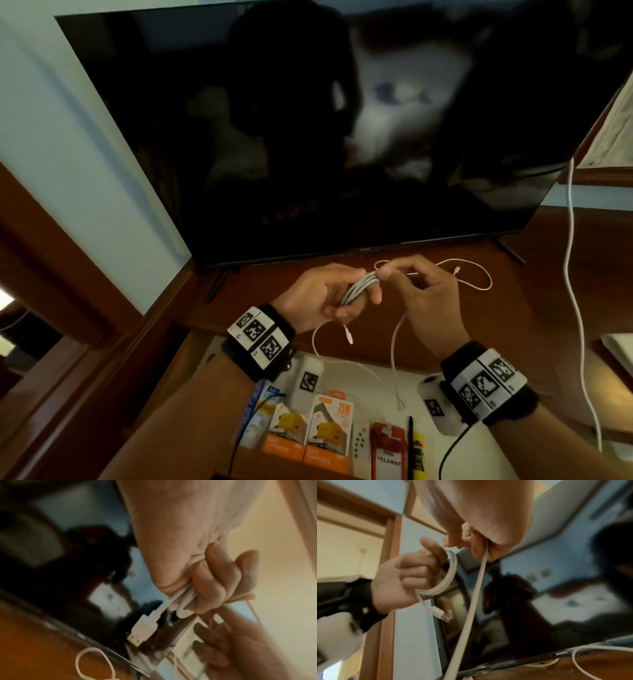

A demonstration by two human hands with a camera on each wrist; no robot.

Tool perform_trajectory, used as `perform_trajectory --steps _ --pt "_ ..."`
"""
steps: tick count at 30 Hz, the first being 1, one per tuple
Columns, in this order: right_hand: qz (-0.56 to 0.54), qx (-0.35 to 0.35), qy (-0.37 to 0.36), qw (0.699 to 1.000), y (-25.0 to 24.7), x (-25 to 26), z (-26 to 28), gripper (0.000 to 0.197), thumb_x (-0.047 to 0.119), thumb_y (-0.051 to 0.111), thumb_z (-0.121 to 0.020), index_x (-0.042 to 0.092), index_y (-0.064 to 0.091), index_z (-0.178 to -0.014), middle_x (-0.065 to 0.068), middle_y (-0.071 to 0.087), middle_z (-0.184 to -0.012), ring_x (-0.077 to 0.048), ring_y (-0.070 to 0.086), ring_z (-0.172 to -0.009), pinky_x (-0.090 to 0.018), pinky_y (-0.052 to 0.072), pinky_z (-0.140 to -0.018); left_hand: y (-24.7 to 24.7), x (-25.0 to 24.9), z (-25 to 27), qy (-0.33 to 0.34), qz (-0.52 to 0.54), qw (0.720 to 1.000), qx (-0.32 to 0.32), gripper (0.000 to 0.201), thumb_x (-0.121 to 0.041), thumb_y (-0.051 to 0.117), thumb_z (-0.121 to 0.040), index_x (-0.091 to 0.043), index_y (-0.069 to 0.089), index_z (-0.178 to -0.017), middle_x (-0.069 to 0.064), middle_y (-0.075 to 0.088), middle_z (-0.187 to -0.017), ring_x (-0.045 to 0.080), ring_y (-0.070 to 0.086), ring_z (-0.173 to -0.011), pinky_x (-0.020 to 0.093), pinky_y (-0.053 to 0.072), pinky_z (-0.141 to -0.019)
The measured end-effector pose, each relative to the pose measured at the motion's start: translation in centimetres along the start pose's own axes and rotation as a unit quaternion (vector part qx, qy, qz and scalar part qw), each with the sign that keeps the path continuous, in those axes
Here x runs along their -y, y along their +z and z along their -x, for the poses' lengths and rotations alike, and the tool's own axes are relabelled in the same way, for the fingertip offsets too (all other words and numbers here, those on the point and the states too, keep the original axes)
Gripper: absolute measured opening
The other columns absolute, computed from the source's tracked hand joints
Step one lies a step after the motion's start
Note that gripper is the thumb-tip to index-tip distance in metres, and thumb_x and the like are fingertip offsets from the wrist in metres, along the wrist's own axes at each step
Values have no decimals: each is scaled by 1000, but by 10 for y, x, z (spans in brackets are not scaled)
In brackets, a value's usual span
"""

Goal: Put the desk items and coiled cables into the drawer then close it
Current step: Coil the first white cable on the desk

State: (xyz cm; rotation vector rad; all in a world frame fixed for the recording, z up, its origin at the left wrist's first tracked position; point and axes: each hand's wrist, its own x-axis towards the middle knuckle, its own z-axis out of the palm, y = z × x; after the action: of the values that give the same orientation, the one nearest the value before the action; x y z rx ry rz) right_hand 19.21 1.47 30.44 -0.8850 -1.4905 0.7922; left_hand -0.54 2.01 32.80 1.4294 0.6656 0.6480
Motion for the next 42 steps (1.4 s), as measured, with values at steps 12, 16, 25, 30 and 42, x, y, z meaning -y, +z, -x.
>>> perform_trajectory --steps 12,16,25,30,42 --pt "86 138 130 978 13 -11 19 33 11 53 -104 17 64 -74 2 58 -56 -7 45 -43 -22 37 -46 35 1 -28 127 41 971 -199 18 -11 47 -108 4 58 -109 23 75 -104 29 77 -96 33 61 -83" --pt "193 213 47 957 5 -5 21 37 8 62 -97 37 64 -75 13 62 -60 -10 52 -48 -24 40 -47 21 9 -34 50 -400 892 -204 19 -19 55 -105 -7 62 -93 3 71 -88 17 69 -80 40 58 -73" --pt "35 38 35 998 -20 10 2 13 25 69 -93 12 67 -93 1 52 -57 -7 38 -46 -17 32 -44 7 6 -4 -25 -82 996 5 53 -32 27 -111 -1 67 -95 3 46 -50 14 33 -40 35 21 -45" --pt "-3 -25 22 999 -5 6 3 25 30 62 -96 9 66 -84 -6 56 -65 -14 45 -55 -22 38 -51 24 1 -3 45 152 987 40 29 -17 34 -110 -4 59 -100 3 59 -58 14 50 -45 27 39 -51" --pt "164 185 61 967 14 -10 27 29 10 56 -100 31 62 -80 6 57 -59 -8 45 -46 -22 34 -47 21 3 -32 80 -282 925 -242 15 -17 52 -108 -5 58 -103 6 75 -95 19 74 -89 43 61 -85"
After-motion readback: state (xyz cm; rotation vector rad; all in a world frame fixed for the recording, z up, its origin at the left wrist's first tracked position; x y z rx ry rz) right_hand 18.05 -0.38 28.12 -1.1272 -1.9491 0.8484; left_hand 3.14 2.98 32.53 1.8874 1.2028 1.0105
